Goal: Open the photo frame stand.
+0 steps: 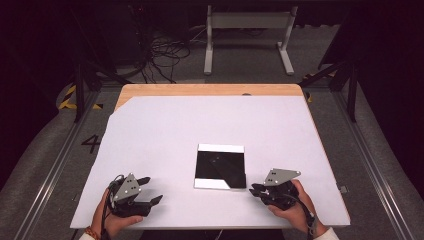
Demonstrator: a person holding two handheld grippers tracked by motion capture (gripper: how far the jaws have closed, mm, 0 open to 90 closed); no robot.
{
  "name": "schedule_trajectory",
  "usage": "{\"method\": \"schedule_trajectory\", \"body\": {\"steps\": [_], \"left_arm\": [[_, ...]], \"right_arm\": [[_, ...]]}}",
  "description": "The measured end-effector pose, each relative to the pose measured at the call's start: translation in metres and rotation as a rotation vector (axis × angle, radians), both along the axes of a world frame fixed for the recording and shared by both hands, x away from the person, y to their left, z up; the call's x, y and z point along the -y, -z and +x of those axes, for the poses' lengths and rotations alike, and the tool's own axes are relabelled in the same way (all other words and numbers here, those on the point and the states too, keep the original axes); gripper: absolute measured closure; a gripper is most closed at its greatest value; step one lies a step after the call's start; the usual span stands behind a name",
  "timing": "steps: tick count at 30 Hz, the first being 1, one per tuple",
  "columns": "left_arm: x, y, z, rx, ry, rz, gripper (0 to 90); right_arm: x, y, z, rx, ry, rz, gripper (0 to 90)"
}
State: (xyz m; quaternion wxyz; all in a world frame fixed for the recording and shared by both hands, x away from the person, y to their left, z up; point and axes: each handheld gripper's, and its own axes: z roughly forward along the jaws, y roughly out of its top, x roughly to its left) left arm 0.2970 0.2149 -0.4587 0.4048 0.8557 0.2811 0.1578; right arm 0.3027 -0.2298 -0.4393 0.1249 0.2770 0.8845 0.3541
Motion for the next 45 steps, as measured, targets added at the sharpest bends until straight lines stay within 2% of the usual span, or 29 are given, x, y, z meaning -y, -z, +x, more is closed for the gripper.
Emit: {"method": "schedule_trajectory", "body": {"steps": [2, 7, 11, 21, 32, 40, 45], "left_arm": [[0.003, 0.001, 0.002, -0.002, 0.004, -0.003, 26.5], [0.010, 0.003, 0.008, -0.006, 0.023, 0.014, 26.1], [0.013, 0.003, 0.009, -0.008, 0.031, 0.005, 26.0], [0.018, 0.002, 0.010, -0.006, 0.051, 0.008, 25.9], [0.027, 0.002, 0.006, -0.003, 0.075, 0.027, 25.8], [0.027, 0.002, 0.010, -0.020, 0.071, 0.017, 27.7], [0.030, 0.000, 0.010, -0.023, 0.109, 0.002, 40.6]], "right_arm": [[-0.002, -0.003, 0.001, -0.008, -0.024, -0.024, 77.7], [-0.008, -0.011, 0.005, -0.022, -0.022, -0.060, 78.6], [-0.010, -0.008, 0.004, -0.052, -0.014, -0.110, 80.1], [-0.016, 0.000, 0.005, -0.073, -0.012, -0.149, 81.8], [-0.024, 0.001, 0.010, -0.071, -0.005, -0.145, 83.3], [-0.021, 0.003, 0.009, -0.067, 0.011, -0.101, 83.9], [-0.020, 0.004, 0.010, -0.049, 0.015, -0.076, 83.5]]}}
